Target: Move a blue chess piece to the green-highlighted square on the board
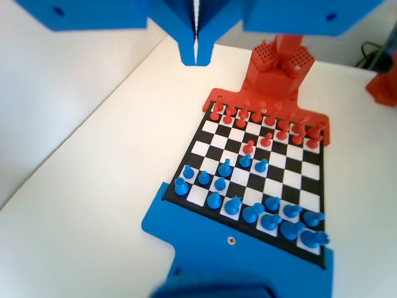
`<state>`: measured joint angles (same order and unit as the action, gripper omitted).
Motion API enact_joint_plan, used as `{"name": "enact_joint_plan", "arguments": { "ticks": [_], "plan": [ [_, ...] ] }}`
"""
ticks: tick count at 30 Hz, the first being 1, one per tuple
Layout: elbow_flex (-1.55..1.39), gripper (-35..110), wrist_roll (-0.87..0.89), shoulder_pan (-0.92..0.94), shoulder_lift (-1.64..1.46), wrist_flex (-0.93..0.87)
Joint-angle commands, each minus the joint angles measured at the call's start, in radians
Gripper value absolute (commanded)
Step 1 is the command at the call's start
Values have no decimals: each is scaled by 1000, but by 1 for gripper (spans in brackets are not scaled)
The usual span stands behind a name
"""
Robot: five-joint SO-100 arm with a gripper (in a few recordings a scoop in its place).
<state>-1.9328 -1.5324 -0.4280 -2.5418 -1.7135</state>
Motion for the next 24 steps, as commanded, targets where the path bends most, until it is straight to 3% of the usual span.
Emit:
{"name": "enact_joint_plan", "arguments": {
  "ticks": [1, 17, 24],
  "plan": [
    [92, 1, -57, -12, -103, -95],
    [-57, 1, -172, 18, -291, -138],
    [-89, 1, -232, 124, -298, -132]
  ]
}}
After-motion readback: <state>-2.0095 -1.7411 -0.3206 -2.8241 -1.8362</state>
